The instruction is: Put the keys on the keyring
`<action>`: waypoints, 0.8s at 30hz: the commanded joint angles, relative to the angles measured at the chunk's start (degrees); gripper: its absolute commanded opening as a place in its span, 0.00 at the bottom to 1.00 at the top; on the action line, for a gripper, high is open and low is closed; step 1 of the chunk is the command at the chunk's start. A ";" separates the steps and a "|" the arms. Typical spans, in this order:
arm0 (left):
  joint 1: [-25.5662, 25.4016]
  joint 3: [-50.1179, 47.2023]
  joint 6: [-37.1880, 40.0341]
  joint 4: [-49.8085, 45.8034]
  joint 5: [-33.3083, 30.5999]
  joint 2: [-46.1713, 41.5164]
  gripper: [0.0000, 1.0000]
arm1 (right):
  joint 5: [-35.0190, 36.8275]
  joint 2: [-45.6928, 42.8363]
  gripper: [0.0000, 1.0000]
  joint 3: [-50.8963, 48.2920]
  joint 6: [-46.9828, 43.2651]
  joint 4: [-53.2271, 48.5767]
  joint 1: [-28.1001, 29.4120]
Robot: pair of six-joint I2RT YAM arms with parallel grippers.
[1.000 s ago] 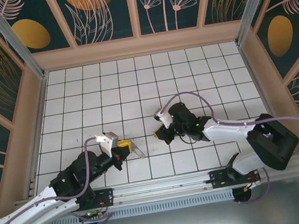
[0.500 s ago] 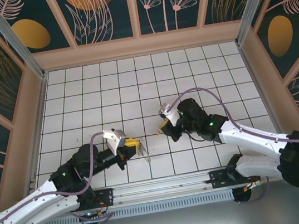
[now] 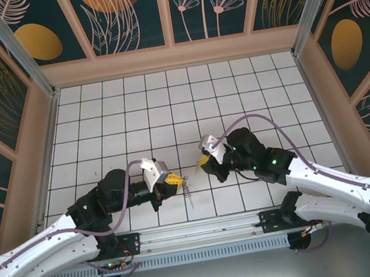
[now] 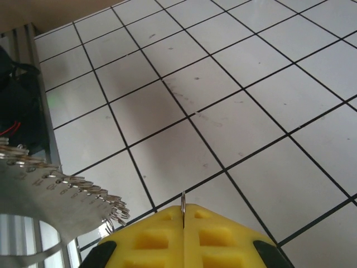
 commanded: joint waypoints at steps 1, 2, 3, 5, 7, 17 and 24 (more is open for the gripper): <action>0.10 3.45 4.49 -2.04 1.60 -0.42 0.00 | 2.69 -2.67 0.00 -0.34 -0.79 -0.92 1.95; 0.05 3.88 5.26 -2.92 1.54 -0.39 0.00 | 2.76 -3.27 0.00 -0.34 -0.95 -0.84 2.36; 0.04 4.29 5.81 -3.47 1.83 -0.56 0.00 | 2.70 -3.66 0.00 -0.22 -1.22 -0.84 2.58; 0.10 4.60 6.99 -4.40 2.77 -1.11 0.00 | 2.30 -4.26 0.00 0.26 -2.31 -0.90 3.14; 0.10 4.47 7.98 -5.03 3.63 -1.78 0.00 | 1.63 -4.57 0.00 0.61 -3.87 -0.99 4.05; 0.12 5.24 10.27 -8.38 8.58 -3.02 0.00 | 0.30 -6.05 0.00 2.58 -11.37 -2.29 9.73; 0.15 4.54 11.33 -9.28 9.62 -2.37 0.00 | 0.66 -6.61 0.00 3.58 -13.95 -3.23 12.65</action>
